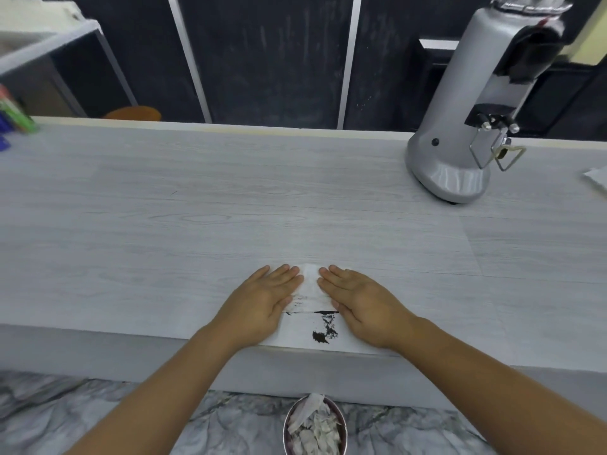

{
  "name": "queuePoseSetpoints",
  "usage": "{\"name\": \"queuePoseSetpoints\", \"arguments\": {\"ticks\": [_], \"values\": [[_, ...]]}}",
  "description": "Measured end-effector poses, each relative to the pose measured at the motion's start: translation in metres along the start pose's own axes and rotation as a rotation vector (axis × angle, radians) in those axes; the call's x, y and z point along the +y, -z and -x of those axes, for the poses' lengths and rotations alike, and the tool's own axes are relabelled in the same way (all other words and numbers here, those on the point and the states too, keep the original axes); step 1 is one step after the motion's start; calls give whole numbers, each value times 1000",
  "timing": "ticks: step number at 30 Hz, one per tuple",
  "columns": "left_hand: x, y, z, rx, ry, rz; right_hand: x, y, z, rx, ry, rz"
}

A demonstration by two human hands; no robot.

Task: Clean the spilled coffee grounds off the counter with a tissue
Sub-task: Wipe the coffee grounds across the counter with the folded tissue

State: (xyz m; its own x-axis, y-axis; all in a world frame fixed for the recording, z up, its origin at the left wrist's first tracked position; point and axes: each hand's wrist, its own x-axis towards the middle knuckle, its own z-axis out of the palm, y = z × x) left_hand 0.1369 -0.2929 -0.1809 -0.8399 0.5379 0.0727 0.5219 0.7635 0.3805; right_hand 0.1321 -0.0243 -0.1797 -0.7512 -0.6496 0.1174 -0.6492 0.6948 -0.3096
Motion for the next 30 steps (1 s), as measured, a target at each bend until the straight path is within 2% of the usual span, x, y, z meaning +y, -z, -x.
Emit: {"name": "queuePoseSetpoints", "arguments": {"ticks": [12,22,30], "values": [[42,-20,53,51,-21,37,-47,-14,61,32,34,-49],[67,-31,79,100,-97,-57,-62,-19,95,58,58,5],[77,-27,81,96,-78,-89,-60,-12,103,51,32,-1]]}}
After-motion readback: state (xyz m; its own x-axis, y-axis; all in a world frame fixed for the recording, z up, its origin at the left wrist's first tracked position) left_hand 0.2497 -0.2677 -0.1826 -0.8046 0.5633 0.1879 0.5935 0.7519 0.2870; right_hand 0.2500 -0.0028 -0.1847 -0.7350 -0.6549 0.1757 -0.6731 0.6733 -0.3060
